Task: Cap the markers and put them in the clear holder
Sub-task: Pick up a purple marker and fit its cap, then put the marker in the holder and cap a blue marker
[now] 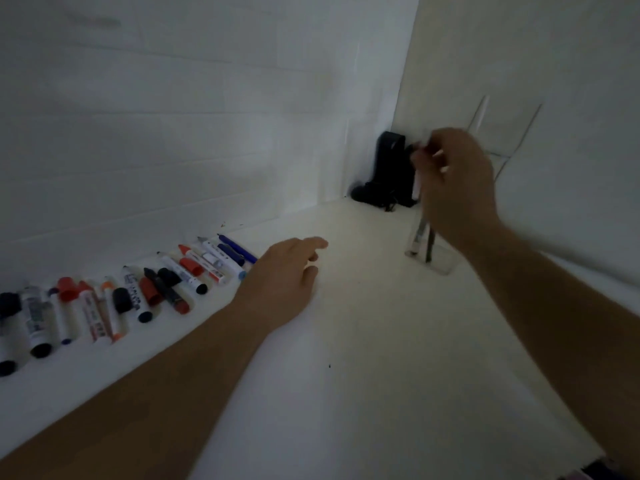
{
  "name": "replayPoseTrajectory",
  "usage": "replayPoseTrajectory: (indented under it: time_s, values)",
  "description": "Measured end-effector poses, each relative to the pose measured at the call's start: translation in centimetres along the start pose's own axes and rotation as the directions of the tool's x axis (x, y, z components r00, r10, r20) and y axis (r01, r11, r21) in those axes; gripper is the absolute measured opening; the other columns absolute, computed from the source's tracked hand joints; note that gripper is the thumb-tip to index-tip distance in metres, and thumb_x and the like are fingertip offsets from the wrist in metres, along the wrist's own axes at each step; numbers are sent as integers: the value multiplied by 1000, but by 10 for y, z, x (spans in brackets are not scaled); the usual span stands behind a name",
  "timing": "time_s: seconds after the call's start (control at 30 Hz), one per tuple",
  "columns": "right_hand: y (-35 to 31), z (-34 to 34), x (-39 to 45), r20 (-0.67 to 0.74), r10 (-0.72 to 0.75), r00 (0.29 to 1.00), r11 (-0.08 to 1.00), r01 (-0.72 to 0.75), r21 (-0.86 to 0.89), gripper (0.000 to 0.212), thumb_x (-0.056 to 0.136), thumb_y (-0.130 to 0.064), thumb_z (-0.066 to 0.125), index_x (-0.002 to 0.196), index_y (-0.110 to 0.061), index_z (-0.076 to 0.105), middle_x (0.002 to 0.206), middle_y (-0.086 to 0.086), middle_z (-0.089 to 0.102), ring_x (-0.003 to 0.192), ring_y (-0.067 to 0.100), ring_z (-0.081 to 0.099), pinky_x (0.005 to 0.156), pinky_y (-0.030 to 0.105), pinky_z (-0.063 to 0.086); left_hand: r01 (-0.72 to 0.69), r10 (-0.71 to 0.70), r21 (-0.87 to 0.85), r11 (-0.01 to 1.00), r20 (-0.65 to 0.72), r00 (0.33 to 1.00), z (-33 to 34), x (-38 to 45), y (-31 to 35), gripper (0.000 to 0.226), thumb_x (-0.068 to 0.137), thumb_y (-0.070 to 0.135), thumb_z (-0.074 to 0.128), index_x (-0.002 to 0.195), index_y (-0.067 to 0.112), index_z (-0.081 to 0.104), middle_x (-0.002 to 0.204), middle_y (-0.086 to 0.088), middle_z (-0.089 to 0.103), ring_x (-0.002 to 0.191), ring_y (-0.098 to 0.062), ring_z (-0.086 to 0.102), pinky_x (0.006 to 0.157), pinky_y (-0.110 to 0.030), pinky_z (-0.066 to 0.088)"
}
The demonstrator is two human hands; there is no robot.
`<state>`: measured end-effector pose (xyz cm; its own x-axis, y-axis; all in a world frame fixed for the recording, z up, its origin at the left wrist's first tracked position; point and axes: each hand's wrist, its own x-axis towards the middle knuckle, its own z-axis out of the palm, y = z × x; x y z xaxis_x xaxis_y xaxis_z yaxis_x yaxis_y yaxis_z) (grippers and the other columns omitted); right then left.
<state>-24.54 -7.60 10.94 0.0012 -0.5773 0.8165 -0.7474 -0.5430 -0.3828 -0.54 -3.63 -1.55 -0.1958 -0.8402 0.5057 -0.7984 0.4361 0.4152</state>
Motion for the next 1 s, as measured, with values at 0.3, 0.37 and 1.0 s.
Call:
replayPoseTrajectory:
  time_s: [0.3,0.37,1.0]
  values:
    - [50,-42,8,159,78,984,923,-11,-385,36,97,-24,61,131,-23,48,97,5,73,80,22,61,72,30,45,-311,308,131,941,37,951,3,-6,20,27,92,12,57,108,29,72,108,6,66,98,-15,58,84,-36,51]
    - [53,-36,1,185,143,972,887,-43,-459,40,100,-29,53,137,-32,38,97,12,69,82,30,60,74,41,54,-302,300,129,944,37,953,2,-7,20,27,93,13,56,109,31,71,109,7,65,99,-13,57,86,-33,50]
    - [32,-6,-28,259,-18,966,854,150,-499,50,93,-23,54,142,-27,45,125,2,57,110,26,48,89,45,45,-242,251,164,956,-37,967,1,-3,11,27,87,13,63,101,32,75,102,9,70,91,-11,60,82,-27,48]
